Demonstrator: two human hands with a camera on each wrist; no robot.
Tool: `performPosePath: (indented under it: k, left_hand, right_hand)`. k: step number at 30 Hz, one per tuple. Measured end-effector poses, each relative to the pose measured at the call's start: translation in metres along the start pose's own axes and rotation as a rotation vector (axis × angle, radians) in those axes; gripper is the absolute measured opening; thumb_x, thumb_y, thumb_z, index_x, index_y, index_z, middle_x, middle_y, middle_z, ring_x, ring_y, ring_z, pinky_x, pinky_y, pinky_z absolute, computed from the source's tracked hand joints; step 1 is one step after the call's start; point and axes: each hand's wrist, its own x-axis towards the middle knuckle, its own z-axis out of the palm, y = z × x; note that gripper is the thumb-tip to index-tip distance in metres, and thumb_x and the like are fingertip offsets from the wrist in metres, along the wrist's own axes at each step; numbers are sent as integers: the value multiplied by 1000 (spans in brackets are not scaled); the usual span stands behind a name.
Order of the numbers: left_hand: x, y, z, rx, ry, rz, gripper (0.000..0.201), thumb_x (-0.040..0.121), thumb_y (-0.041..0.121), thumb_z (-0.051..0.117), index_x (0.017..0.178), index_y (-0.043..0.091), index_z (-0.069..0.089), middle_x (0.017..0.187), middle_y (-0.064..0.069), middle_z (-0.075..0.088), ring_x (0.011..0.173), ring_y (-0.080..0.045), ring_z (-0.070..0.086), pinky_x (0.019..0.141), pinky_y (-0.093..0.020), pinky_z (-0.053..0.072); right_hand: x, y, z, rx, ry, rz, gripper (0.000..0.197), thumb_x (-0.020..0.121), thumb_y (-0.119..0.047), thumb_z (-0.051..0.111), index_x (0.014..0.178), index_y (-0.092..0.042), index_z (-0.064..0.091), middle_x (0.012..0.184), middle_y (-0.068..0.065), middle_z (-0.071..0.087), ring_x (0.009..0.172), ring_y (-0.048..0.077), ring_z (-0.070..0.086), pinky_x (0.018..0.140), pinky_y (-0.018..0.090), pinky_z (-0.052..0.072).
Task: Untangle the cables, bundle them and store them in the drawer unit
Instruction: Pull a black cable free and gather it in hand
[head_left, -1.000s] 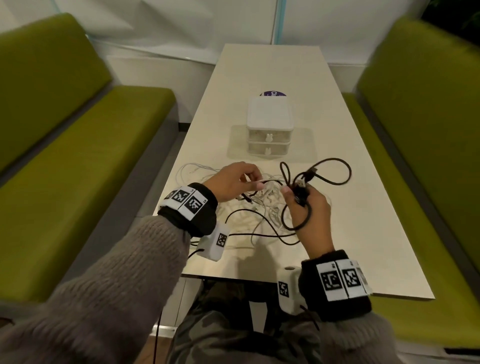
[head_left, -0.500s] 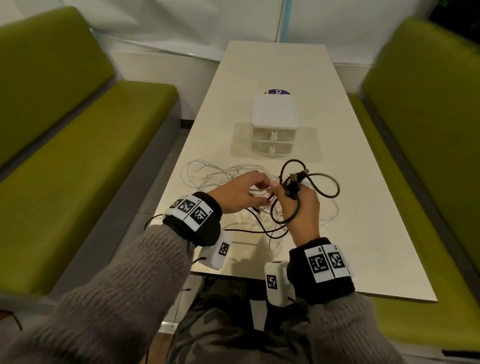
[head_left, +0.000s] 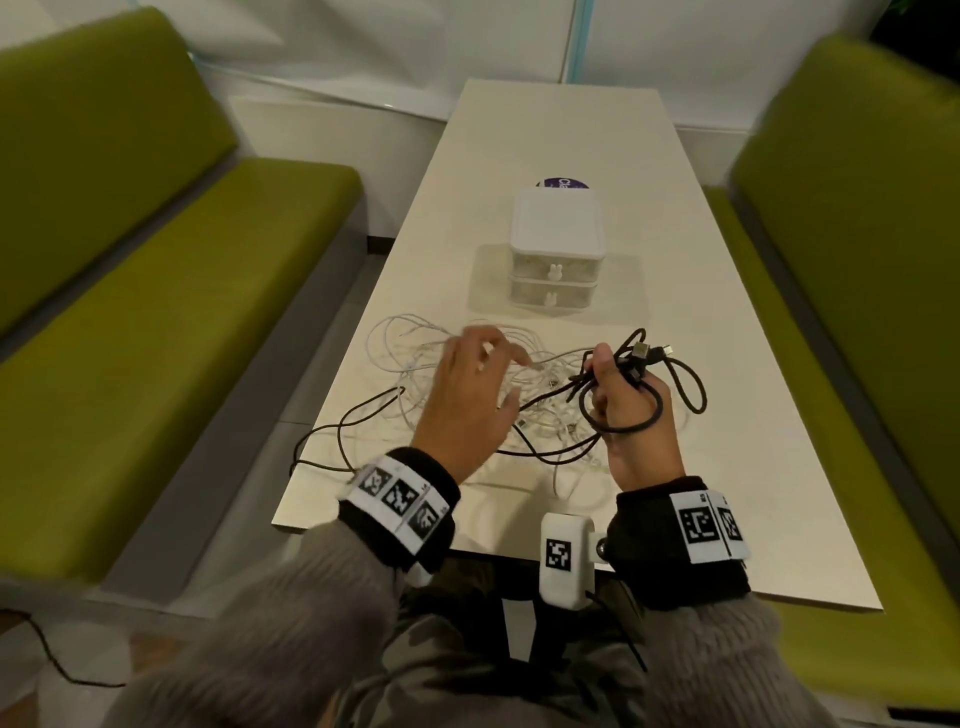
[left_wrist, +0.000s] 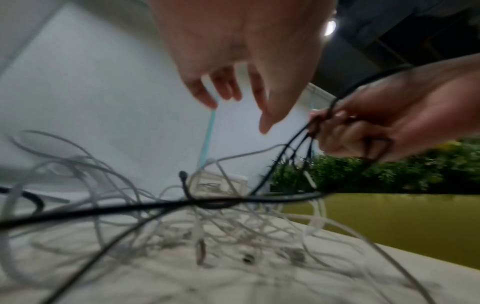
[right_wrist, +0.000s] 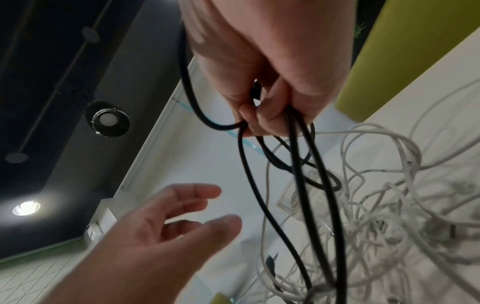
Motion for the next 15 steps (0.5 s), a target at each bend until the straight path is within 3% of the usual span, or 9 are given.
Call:
performPosePath:
  k: [4,7,9,11,15]
  left_hand:
    - [-7,6,25,-128,-279,5,39,80,20,69,115,7,57,109,-11,52,102,-26,50,91,-32,41]
    - [0,-4,32,-207,-278,-148,18,89,14,59,97,-1,66,98,-16,58,92,-31,56,84,-40,44]
    - [4,-16,29,-239,-228,-235,16,90,10,56,92,-1,67,92,-14,58,88,-31,57,77,-30,40]
    - [9,-29,15,-246,-218,-284,15,90,16,59,92,2,65,88,-8,56,85,-24,55,70,-20,32]
    - [23,-29,-23,-546,-368,-354,15,91,18,54,82,8,61,76,4,60,73,-2,55,71,-17,39]
  right_hand:
    - [-3,0,-1,76,-86,46,27,97,-28,53,78,-10,61,46,-8,30,40,5,25,43,19,23]
    - [-4,-4,-8,121,-83,33,29,98,-29,51,76,-12,59,48,-7,28,42,7,20,45,24,16]
    - [-3,-9,-19,139,-12,11,29,98,-29,50,76,-12,60,50,-6,29,44,8,21,45,24,16]
    - [-2,-13,-30,157,57,-13,28,98,-29,51,77,-13,58,50,-8,31,44,7,23,43,21,20]
    - [-8,-20,-41,108,104,-62,28,98,-29,50,80,-12,63,47,-11,34,42,4,27,42,17,22]
